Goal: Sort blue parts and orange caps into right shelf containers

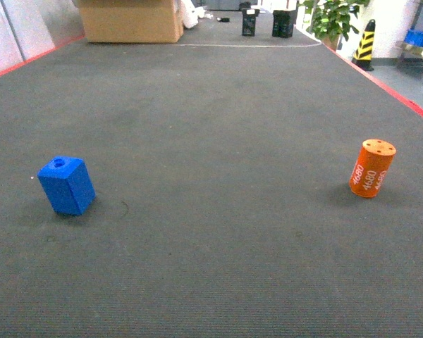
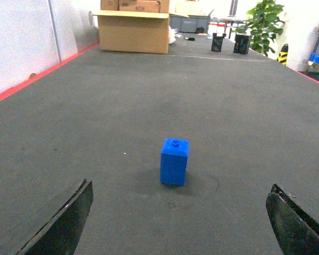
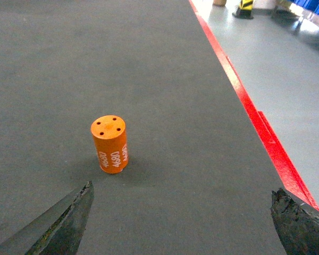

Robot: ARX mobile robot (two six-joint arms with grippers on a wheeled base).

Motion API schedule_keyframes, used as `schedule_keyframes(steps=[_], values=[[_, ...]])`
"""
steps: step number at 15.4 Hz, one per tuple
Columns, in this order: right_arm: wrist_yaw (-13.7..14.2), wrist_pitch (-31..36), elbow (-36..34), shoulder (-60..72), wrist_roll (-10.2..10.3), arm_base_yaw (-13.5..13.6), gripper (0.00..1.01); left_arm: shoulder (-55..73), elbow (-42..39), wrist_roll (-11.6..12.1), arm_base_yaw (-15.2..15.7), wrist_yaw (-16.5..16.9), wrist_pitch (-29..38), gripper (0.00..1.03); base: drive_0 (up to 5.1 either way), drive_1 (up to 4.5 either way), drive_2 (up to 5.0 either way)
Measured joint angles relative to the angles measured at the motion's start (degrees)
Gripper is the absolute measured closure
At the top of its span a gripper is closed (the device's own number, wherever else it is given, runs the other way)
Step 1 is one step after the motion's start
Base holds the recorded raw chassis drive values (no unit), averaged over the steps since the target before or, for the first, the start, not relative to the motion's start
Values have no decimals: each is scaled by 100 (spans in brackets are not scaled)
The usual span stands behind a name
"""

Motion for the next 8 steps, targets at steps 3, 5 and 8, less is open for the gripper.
schedule_keyframes(steps=[3, 5, 8], values=[[-146, -570, 1832, 2315, 116, 238, 3, 0, 0, 2, 0, 0, 2, 5, 0, 0, 0], [-46, -1027, 2927, 3268, 160, 450, 3, 0, 0, 0, 0, -2, 0, 5, 0, 0, 0], [37, -1613, 4129, 4157, 310, 603, 3, 0, 0, 0, 0, 0, 2, 5, 0, 0, 0]])
